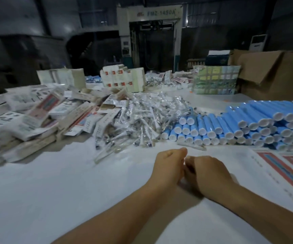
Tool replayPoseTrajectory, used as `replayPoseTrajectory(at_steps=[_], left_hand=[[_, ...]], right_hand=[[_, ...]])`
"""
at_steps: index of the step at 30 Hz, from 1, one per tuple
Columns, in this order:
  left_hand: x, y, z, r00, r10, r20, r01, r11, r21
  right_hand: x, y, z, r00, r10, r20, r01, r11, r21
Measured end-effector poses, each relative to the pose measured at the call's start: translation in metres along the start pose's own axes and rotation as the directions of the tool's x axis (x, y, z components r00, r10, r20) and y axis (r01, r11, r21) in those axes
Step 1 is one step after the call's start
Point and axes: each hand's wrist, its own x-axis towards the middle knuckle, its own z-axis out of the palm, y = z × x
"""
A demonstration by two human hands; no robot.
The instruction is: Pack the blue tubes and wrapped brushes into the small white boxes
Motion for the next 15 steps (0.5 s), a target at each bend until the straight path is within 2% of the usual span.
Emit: replayPoseTrajectory(at_steps=[5, 10, 12, 15], left_hand=[[-0.003, 0.001, -0.001, 0.999, -0.031, 0.026, 0.030, 0.999, 0.025], [-0.001, 0.016, -0.015, 0.991, -0.097, -0.093, 0.088, 0.992, -0.091], [0.008, 0.031, -0.030, 0.986, -0.076, -0.150, 0.060, 0.993, -0.103], [0.028, 0.058, -0.065, 0.970, 0.038, -0.239, -0.028, 0.999, 0.045]], right_hand=[[0.000, 0.003, 0.004, 1.000, 0.008, 0.017, -0.009, 1.000, 0.021], [0.001, 0.001, -0.001, 1.000, 0.013, 0.017, -0.013, 1.000, 0.016], [-0.001, 0.001, 0.000, 1.000, 0.021, -0.013, -0.020, 0.997, 0.068], [-0.002, 0.000, 0.000, 0.999, 0.035, -0.026, -0.032, 0.995, 0.096]])
